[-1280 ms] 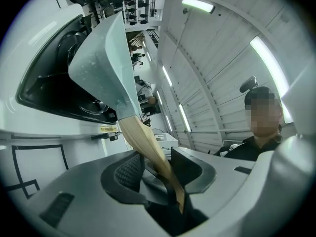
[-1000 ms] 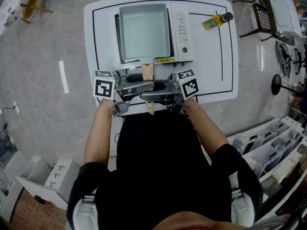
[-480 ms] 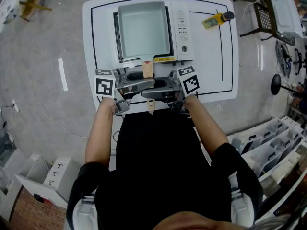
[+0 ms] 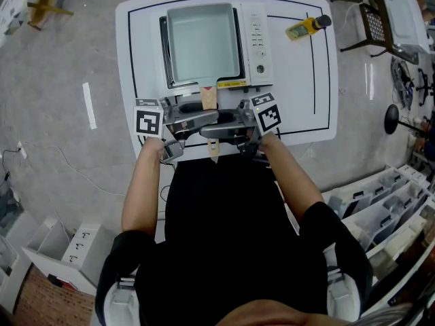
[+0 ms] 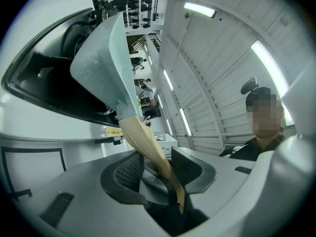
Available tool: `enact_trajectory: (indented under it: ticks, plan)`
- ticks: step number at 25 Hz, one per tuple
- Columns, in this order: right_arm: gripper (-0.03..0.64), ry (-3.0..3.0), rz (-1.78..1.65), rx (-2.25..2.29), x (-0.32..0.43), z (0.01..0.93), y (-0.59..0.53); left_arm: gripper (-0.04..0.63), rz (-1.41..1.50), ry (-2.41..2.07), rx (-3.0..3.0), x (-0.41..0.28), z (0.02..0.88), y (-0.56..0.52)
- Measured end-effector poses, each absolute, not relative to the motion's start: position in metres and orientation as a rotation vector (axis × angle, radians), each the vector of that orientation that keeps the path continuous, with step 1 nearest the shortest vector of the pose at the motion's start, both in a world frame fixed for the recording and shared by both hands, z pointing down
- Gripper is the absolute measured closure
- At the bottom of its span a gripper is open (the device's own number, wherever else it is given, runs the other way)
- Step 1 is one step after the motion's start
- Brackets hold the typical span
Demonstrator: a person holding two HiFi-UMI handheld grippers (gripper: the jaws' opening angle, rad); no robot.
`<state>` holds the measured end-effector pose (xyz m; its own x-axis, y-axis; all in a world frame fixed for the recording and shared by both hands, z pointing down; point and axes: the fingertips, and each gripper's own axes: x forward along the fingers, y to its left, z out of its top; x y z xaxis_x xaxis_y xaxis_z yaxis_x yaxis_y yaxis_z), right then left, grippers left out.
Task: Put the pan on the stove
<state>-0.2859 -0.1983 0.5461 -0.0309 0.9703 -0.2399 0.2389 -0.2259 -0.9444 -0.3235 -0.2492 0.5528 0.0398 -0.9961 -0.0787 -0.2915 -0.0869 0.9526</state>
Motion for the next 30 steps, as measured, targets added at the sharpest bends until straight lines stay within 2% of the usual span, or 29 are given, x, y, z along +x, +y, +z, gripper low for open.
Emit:
enact_trajectory:
  ticks: [17, 21, 30]
  plan:
    - [0.479, -1.244, 1.36, -1.487, -0.288, 0.546, -0.199, 0.408, -1.141, -1.311, 1.508, -0.325, 0.556, -0.251]
    - [0.408, -1.227, 1.413, -1.471, -0.293, 0.54, -0.202, 0.356, -1.123, -1.294, 1.498, -0.323, 0.56, -0.253]
    - [0.402, -1.384, 1.428, -1.344, -0.303, 0.548, -0.249, 0.337, -1.182, -1.395, 1.415, -0.339, 0.564, -0.201]
